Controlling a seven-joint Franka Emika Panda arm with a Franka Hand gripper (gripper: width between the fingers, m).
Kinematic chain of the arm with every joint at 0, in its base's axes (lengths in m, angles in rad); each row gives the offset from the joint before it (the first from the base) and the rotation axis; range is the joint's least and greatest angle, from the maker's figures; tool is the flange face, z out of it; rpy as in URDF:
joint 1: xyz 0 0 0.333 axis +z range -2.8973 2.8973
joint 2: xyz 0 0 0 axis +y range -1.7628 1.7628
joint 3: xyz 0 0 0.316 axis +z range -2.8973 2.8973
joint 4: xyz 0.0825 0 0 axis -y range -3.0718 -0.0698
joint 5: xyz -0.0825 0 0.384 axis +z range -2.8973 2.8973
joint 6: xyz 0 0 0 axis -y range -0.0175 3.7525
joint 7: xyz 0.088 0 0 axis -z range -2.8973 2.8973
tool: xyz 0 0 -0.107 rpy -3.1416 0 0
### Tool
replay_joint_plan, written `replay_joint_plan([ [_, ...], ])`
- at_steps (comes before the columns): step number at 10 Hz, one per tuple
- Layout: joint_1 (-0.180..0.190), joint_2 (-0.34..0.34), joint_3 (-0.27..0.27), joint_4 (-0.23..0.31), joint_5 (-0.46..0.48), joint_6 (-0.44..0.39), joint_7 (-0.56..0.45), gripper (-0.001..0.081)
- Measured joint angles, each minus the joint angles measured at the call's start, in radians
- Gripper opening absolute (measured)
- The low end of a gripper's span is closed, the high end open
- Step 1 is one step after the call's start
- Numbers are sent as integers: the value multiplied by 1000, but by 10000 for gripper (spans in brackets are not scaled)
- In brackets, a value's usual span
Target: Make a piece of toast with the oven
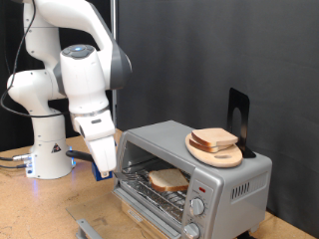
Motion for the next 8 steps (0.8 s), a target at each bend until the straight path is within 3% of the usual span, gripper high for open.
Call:
replay_joint_plan([
  [5, -7, -83, -40, -55, 19, -55, -60, 308],
  [8, -12, -81, -63, -42, 20, -82, -102, 306],
])
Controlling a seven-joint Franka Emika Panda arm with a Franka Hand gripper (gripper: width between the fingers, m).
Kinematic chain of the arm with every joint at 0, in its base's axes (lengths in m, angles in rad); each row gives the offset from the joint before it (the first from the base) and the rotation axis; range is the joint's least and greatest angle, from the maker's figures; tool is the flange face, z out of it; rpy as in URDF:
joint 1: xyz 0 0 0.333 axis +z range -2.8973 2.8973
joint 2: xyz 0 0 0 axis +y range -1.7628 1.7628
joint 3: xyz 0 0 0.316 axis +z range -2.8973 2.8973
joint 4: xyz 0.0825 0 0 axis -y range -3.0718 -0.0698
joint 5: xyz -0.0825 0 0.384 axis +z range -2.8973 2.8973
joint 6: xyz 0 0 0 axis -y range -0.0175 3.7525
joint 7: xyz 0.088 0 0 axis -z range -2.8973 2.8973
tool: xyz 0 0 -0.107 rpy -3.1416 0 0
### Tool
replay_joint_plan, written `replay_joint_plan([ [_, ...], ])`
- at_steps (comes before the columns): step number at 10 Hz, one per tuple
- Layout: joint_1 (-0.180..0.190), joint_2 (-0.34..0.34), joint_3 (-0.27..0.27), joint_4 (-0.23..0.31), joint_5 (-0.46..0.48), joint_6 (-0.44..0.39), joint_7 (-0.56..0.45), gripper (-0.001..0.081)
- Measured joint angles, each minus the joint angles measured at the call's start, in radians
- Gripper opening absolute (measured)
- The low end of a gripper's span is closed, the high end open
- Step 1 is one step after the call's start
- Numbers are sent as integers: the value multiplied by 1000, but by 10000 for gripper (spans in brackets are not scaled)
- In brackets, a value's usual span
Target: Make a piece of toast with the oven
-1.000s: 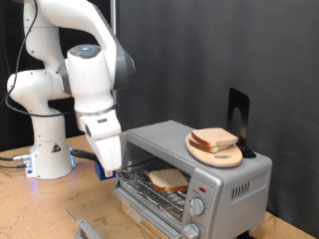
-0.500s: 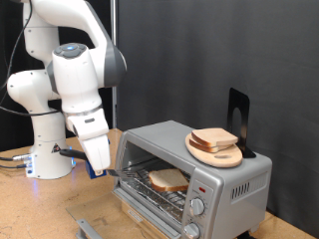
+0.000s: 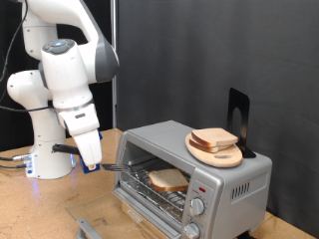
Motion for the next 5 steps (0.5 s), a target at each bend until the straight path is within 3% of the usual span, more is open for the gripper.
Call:
replay_joint_plan([
  [3, -26, -6, -80, 85, 79, -150, -135, 287],
  [5, -31, -15, -116, 154, 144, -240, -167, 271],
])
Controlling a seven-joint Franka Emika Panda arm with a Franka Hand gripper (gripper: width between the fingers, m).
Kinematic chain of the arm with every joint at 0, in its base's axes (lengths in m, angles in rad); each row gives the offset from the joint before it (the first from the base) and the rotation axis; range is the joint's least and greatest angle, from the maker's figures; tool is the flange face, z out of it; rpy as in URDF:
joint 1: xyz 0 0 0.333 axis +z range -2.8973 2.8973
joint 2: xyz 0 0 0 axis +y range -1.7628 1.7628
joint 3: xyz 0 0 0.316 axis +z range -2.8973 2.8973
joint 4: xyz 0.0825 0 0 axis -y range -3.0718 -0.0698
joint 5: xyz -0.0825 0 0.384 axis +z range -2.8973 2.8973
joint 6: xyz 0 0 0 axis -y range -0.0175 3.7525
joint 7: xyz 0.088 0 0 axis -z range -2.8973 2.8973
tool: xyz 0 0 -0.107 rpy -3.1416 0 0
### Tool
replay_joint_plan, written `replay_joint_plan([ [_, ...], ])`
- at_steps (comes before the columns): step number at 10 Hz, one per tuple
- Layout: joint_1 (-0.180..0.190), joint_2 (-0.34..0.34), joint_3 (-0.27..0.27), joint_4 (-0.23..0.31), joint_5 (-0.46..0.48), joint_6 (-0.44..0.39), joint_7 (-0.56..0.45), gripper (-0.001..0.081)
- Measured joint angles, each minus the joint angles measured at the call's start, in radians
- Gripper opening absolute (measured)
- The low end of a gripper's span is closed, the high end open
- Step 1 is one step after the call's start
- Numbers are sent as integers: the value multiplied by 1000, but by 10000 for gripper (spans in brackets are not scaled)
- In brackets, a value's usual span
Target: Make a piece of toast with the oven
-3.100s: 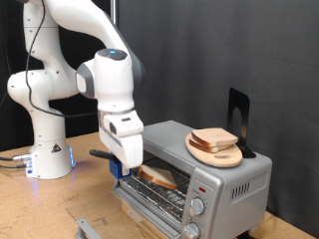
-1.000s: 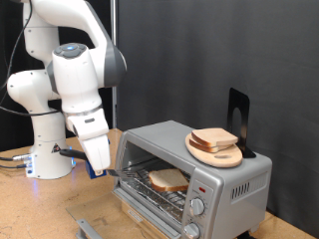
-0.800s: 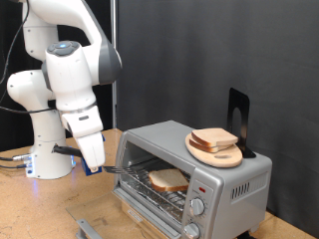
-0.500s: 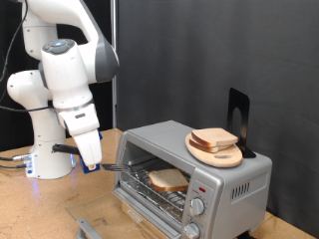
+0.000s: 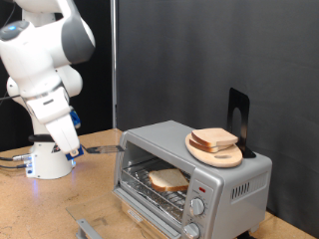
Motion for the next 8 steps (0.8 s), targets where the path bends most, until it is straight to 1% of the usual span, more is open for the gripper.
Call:
replay_joint_plan([
  [2, 0, -8, -16, 67, 48, -75, 1, 269],
  [4, 0, -11, -18, 112, 51, -151, 8, 269],
  [6, 0, -10, -17, 102, 63, -142, 8, 269],
  [8, 8, -12, -8, 89, 148, -139, 14, 269],
])
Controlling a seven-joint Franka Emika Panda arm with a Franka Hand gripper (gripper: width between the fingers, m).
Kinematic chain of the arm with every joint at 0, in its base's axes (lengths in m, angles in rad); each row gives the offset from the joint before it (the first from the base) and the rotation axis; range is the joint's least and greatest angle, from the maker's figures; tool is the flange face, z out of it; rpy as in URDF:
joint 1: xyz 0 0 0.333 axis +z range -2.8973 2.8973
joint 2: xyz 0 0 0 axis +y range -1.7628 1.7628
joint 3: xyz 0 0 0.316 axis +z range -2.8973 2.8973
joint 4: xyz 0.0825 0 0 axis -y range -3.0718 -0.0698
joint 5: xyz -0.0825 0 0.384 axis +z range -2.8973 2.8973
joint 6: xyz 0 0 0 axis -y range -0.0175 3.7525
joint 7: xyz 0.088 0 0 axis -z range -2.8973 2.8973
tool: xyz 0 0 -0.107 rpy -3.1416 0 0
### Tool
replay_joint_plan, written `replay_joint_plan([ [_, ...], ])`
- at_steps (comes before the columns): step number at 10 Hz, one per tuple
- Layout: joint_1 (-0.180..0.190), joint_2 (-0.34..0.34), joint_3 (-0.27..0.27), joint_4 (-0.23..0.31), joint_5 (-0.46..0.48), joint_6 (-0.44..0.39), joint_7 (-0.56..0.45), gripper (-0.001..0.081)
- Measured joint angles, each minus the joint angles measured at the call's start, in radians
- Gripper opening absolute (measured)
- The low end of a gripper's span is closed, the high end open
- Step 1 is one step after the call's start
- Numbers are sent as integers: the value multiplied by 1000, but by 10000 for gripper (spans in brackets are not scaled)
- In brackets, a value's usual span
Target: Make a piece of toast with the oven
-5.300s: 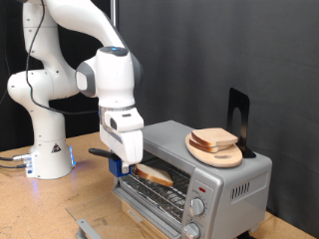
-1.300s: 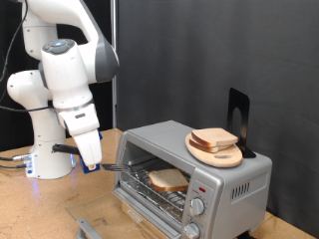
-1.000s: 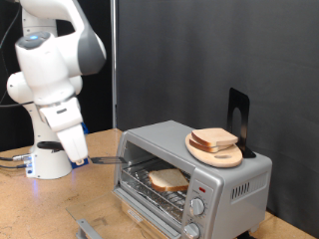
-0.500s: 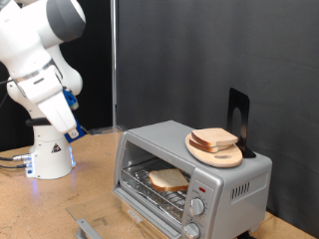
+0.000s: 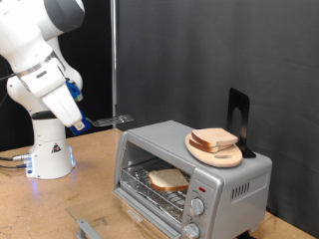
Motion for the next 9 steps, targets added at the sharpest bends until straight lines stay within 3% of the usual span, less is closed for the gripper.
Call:
replay_joint_plan([
  [3, 28, -34, 56, -46, 132, 35, 50, 269],
  [9, 95, -144, 211, -150, 231, 131, 164, 269],
])
